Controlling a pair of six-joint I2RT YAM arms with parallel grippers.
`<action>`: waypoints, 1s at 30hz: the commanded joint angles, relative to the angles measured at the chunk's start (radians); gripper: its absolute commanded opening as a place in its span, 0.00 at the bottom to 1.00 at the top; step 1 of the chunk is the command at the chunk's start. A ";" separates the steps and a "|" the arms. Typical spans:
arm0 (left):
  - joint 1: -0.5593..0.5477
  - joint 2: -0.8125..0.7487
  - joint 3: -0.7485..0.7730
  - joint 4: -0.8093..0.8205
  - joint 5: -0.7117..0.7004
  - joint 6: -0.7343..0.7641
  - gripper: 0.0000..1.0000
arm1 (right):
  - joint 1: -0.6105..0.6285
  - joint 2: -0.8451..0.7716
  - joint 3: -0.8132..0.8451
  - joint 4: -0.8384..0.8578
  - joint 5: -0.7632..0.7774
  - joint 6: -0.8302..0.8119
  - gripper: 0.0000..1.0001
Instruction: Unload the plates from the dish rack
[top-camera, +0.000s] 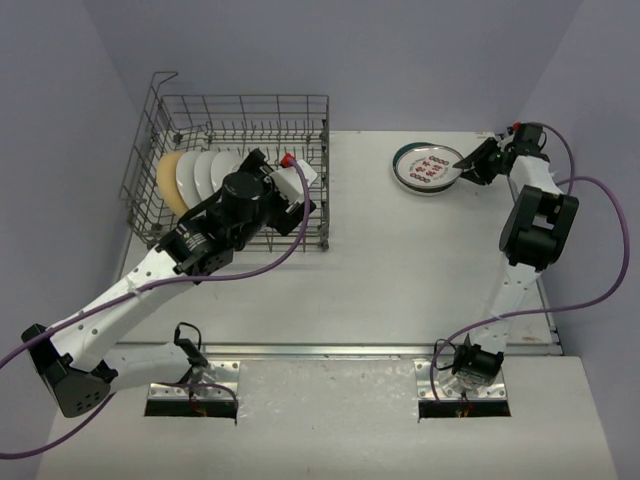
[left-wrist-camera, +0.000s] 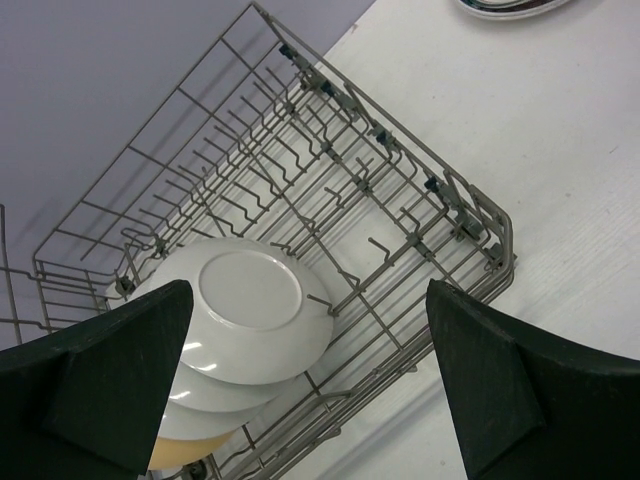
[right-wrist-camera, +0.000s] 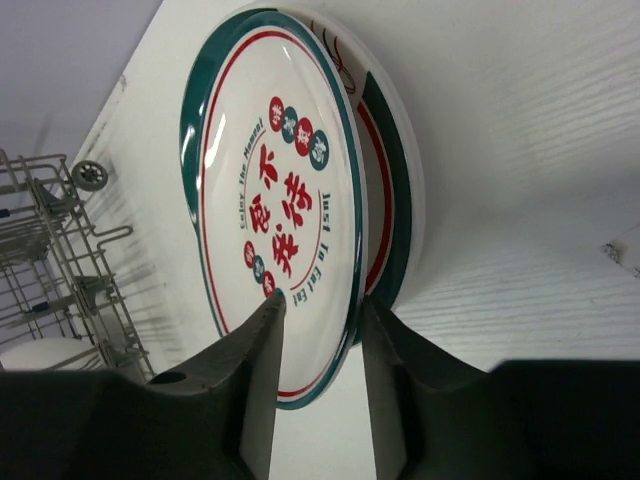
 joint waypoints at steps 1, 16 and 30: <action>0.017 -0.030 0.008 0.020 0.021 -0.028 1.00 | 0.025 -0.041 0.072 -0.026 0.109 -0.068 0.52; 0.113 0.003 0.086 -0.066 -0.033 -0.207 1.00 | 0.210 -0.183 0.126 -0.150 0.542 -0.343 0.87; 0.703 0.249 0.263 -0.217 0.687 -0.721 0.88 | 0.210 -0.698 -0.364 -0.117 0.243 -0.395 0.99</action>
